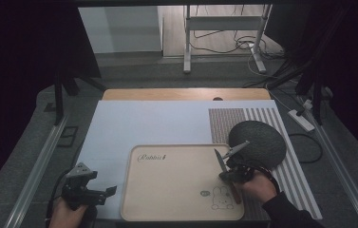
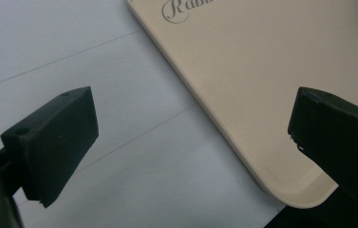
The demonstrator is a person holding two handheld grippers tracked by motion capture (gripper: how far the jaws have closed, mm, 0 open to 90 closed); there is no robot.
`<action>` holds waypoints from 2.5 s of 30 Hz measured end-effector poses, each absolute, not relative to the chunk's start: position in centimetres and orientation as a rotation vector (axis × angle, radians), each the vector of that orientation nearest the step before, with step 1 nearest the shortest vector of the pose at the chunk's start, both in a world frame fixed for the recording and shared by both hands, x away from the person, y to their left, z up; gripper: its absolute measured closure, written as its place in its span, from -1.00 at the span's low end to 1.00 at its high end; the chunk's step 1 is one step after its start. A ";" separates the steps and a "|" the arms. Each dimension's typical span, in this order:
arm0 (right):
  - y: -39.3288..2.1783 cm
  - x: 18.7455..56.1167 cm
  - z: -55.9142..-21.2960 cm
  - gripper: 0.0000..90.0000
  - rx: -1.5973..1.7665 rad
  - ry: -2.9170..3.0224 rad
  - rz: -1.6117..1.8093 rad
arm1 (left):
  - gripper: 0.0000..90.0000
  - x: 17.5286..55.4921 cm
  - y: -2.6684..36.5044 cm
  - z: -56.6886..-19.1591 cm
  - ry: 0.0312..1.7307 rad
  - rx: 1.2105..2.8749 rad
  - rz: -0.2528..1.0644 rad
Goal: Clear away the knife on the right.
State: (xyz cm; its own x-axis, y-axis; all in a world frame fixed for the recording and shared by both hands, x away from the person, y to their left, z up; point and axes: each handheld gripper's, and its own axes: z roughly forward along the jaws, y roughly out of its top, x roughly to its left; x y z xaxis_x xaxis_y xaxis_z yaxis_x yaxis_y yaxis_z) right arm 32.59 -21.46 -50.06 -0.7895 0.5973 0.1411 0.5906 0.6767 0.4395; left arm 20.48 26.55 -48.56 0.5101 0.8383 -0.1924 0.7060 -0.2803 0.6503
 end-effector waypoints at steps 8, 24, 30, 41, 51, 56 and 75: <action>-22.7 32.8 -50.0 0.98 1.074 2.846 0.739 | -0.94 20.5 26.6 -48.6 1.258 2.055 0.243; -23.0 32.6 -49.2 0.71 1.050 2.802 0.803 | -0.94 20.5 26.5 -48.6 1.256 2.059 0.244; -22.5 32.3 -48.9 0.37 0.979 2.776 0.817 | -0.94 20.5 26.5 -48.6 1.257 2.056 0.244; -22.0 32.0 -48.1 -0.20 0.931 2.732 0.876 | -0.94 20.5 26.5 -48.6 1.258 2.055 0.244; -22.1 31.8 -47.7 -0.82 0.935 2.694 0.891 | -0.94 20.5 26.5 -48.6 1.258 2.057 0.243; -22.6 31.7 -47.4 -0.84 0.943 2.692 0.914 | -0.94 20.5 26.6 -48.6 1.258 2.056 0.242; -24.7 30.9 -46.9 -1.00 0.976 2.587 0.954 | -0.94 20.5 26.6 -48.6 1.263 2.048 0.238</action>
